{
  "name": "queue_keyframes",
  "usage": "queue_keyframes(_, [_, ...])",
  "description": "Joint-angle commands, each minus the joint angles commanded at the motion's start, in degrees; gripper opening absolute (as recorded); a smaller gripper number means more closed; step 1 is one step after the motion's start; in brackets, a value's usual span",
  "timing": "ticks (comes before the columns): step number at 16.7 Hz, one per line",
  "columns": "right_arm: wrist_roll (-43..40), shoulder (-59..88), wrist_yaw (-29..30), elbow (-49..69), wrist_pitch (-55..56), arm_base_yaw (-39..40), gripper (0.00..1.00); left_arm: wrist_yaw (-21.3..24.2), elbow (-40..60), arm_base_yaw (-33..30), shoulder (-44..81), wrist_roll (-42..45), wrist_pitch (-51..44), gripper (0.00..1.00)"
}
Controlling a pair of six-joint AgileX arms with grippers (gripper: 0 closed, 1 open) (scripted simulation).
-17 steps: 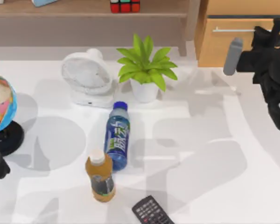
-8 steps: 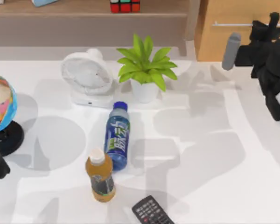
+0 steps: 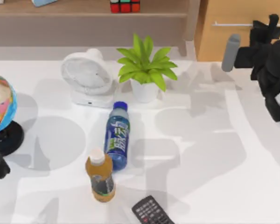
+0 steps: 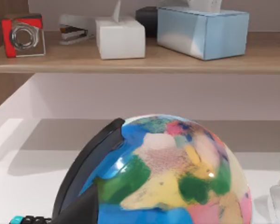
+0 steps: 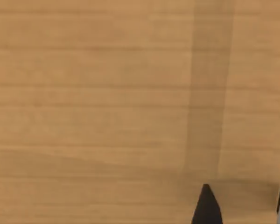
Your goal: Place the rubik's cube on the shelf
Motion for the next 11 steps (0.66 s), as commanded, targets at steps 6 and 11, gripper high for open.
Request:
queue_keyframes(6, [0.0, 0.0, 0.0, 0.0, 0.0, 0.0, 1.0, 0.0, 0.0, 0.0, 0.0, 0.0, 0.0, 1.0])
queue_keyframes(11, [0.0, 0.0, 0.0, 0.0, 0.0, 0.0, 1.0, 0.0, 0.0, 0.0, 0.0, 0.0, 0.0, 1.0])
